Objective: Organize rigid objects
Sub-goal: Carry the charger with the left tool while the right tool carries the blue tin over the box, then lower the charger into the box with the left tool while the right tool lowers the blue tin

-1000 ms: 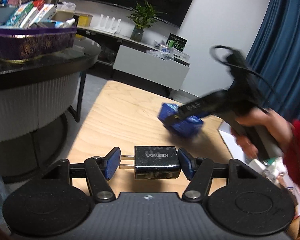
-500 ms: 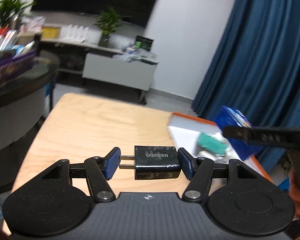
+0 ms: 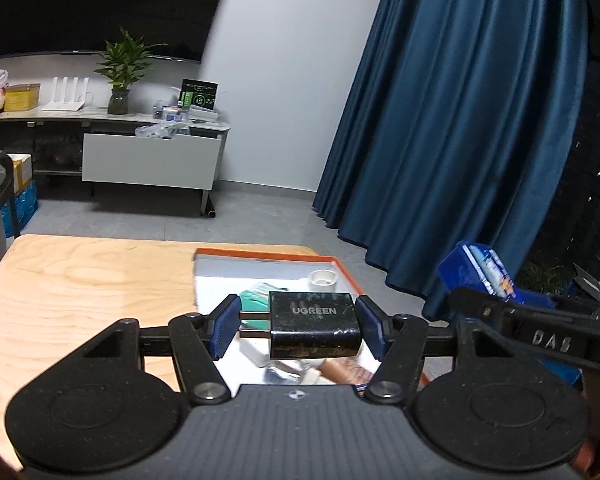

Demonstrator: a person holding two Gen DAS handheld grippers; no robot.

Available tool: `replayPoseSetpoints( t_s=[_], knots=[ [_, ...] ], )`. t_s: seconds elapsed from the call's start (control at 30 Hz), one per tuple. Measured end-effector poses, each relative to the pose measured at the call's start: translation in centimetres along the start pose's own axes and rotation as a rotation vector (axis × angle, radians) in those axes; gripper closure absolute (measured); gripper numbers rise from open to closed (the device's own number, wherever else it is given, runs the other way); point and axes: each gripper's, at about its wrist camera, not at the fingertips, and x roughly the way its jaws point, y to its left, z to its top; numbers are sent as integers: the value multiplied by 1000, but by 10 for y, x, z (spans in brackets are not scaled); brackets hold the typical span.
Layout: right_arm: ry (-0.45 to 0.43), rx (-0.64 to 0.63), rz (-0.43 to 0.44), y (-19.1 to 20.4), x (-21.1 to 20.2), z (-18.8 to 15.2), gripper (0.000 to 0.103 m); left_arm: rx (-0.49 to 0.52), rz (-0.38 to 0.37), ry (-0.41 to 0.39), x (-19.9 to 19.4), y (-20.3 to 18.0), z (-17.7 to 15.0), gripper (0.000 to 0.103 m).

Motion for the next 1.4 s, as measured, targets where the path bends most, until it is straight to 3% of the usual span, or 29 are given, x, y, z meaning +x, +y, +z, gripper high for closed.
replayPoseSetpoints(
  t_s=[0.67, 1.4],
  knots=[
    [64, 31, 83, -12, 31, -19, 28, 9, 97, 93, 18, -13, -22, 40],
    [127, 37, 97, -18, 65, -11, 28, 33, 115, 125, 28, -15, -28, 40]
  ],
)
